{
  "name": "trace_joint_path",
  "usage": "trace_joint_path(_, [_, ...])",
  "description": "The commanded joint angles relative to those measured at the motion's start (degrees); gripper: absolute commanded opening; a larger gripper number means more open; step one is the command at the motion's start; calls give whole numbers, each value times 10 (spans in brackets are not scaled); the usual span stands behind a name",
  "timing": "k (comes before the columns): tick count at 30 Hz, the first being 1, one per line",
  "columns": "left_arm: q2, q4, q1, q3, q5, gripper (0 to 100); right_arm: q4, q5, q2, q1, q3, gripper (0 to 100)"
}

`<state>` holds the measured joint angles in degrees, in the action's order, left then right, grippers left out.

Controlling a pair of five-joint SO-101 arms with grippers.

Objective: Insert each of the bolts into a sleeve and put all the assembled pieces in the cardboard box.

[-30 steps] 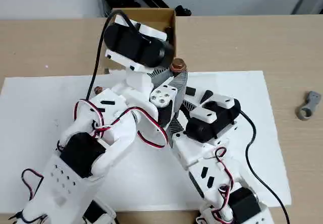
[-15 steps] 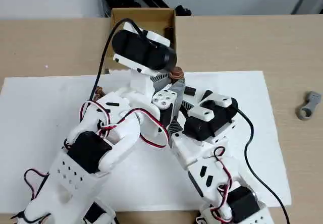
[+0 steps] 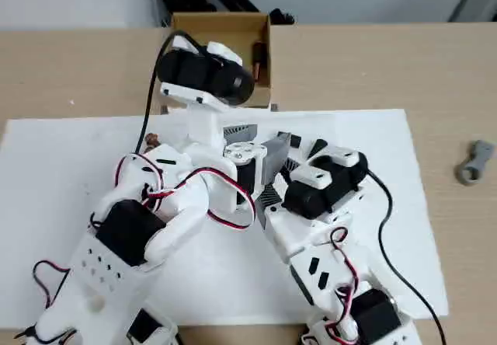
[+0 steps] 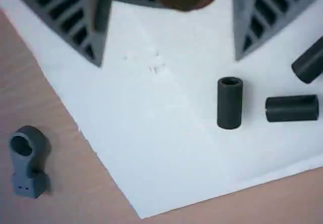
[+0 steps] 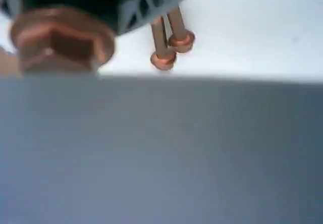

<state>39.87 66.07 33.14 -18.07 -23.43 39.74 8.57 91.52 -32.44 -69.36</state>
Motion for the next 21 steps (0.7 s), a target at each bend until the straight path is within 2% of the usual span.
trace_joint_path(1, [10,0,-25,27,17,160,-5,-4,4,0,14,2])
trace_joint_path(7, [11,2,-146,79,18,149,-10,-4,-7,12,17,2])
trace_joint_path(11, [11,2,-259,93,20,81,-35,-5,-62,28,66,2])
trace_joint_path(14, [11,17,-328,94,54,40,-52,-5,-137,29,117,2])
trace_joint_path(21, [11,129,-389,94,135,15,-147,-5,-340,53,245,2])
